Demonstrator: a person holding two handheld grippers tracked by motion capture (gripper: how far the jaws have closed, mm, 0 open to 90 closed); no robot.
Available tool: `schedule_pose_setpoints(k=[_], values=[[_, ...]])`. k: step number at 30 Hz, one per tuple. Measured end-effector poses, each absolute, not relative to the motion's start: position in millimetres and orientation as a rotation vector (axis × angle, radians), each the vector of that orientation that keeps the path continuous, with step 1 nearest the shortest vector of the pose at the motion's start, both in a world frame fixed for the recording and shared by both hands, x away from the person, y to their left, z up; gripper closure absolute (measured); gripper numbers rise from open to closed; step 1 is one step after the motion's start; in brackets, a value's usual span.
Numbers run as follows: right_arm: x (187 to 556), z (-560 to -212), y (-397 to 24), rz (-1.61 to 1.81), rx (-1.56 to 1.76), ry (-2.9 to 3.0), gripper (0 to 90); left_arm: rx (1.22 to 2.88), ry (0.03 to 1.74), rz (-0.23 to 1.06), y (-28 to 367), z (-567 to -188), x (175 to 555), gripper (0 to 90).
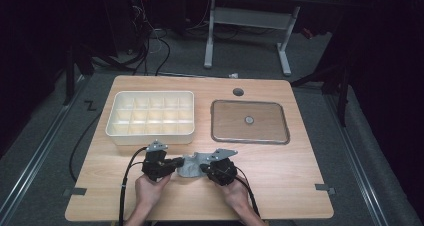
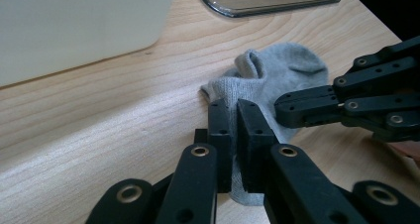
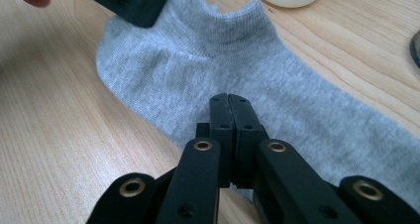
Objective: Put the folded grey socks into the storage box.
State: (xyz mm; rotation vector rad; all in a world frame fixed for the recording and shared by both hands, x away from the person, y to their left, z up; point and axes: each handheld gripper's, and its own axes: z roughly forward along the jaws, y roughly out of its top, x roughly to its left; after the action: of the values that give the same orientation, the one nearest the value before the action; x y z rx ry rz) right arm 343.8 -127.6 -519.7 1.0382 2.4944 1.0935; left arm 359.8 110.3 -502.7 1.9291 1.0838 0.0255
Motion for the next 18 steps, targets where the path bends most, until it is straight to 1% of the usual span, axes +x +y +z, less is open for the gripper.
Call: schedule_pose_setpoints(k=[18], values=[[349,-525,-116,1.074,1.020,2.545,90.0,1.862,1.026,-0.065,111,-490,361,85.8]])
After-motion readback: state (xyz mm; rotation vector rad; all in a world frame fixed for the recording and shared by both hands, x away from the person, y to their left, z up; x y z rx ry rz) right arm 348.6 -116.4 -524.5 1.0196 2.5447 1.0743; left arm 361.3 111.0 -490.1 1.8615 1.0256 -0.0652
